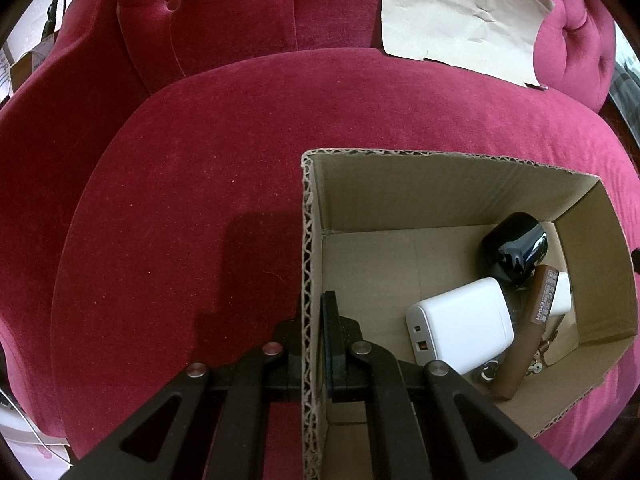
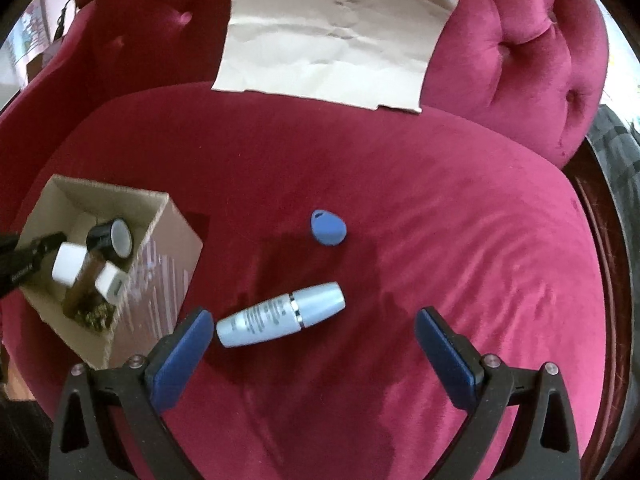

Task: Organize rigid objects
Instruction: 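Move the open right gripper back to the light-blue bottle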

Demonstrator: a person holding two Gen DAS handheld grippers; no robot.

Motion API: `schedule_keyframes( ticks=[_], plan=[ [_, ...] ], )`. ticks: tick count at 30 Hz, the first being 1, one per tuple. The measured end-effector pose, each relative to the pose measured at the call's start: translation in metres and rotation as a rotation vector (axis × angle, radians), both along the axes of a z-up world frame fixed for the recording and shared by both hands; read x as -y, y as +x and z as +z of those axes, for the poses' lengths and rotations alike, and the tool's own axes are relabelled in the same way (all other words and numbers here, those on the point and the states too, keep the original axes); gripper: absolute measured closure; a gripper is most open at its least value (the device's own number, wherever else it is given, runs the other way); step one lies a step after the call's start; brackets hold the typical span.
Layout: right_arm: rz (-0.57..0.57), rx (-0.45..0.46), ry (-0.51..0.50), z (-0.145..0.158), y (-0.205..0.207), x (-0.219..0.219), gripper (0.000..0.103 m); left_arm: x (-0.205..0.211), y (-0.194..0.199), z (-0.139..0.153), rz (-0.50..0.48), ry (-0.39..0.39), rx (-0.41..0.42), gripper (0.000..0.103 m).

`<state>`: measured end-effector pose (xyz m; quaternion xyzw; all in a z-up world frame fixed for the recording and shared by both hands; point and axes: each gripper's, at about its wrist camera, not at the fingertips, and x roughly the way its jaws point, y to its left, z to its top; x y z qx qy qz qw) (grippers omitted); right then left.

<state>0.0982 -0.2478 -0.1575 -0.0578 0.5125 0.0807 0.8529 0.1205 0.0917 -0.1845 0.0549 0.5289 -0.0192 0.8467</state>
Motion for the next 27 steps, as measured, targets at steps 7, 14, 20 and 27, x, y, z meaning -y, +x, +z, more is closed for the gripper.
schedule_keyframes(
  ticks=[7, 14, 20, 27],
  plan=[
    [0.065, -0.023, 0.040, -0.008, -0.002, 0.003, 0.000, 0.000, 0.000, 0.000, 0.000, 0.000, 0.000, 0.099],
    [0.126, -0.043, 0.052, -0.019, 0.002, 0.001, 0.000, -0.001, 0.000, 0.000, -0.001, 0.001, -0.001, 0.099],
    [0.179, -0.061, 0.031, -0.030, 0.007, -0.004, 0.000, 0.000, -0.001, 0.001, -0.005, 0.003, -0.003, 0.099],
    [0.215, -0.081, 0.025, -0.043, 0.013, -0.009, 0.000, 0.002, 0.000, 0.002, -0.008, 0.011, -0.003, 0.099]
  ],
)
